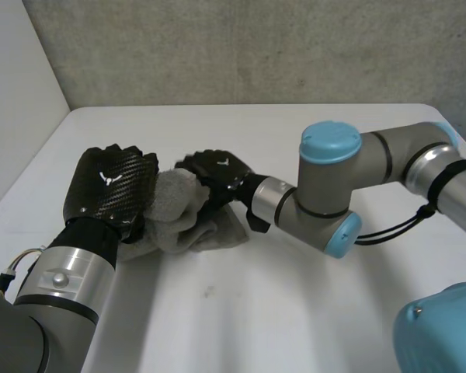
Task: Fold the towel.
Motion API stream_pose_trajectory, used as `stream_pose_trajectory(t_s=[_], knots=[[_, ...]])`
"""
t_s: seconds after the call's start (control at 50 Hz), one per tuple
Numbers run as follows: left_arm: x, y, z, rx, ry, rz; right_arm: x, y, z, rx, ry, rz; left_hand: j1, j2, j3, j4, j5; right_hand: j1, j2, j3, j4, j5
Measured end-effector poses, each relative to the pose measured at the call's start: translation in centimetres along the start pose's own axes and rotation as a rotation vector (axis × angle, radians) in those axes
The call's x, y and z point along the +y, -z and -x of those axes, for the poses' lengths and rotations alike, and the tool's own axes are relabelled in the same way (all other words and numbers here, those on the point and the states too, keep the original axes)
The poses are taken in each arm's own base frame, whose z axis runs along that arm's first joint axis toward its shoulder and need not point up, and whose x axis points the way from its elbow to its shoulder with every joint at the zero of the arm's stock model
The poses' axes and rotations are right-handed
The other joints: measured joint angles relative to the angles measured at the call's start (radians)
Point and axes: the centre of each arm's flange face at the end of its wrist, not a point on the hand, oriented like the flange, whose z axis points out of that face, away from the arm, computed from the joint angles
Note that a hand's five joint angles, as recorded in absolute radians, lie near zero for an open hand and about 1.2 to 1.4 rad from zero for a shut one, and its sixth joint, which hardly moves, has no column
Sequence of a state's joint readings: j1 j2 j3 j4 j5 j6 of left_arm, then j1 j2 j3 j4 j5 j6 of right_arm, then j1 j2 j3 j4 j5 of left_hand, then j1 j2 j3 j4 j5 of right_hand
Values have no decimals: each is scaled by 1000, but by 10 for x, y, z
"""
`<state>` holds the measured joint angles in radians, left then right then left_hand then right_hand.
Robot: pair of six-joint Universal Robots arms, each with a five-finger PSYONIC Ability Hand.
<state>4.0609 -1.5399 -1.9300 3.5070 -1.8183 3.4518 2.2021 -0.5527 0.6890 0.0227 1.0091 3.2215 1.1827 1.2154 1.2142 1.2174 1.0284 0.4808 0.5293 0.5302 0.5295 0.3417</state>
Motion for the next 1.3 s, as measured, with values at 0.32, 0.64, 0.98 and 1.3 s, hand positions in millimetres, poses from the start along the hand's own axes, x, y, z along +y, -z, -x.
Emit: stream_pose_trajectory(t_s=[0.32,0.64,0.98,1.3], knots=[[13,-31,14,-74,5,17,-59,35,-33,484,136,-109,0,1,1,0,0,476,638,649,659,613],[66,-33,-39,69,-1,163,-14,131,18,512,484,203,3,1,2,0,6,476,638,649,660,624],[48,1,-27,115,-12,243,-56,157,1,584,460,270,-919,-954,-953,-957,-944,-200,-190,-221,-225,-220],[7,-42,20,126,-94,61,-66,120,3,339,373,157,-983,-1019,-1015,-1020,-995,-200,-190,-221,-225,-220]])
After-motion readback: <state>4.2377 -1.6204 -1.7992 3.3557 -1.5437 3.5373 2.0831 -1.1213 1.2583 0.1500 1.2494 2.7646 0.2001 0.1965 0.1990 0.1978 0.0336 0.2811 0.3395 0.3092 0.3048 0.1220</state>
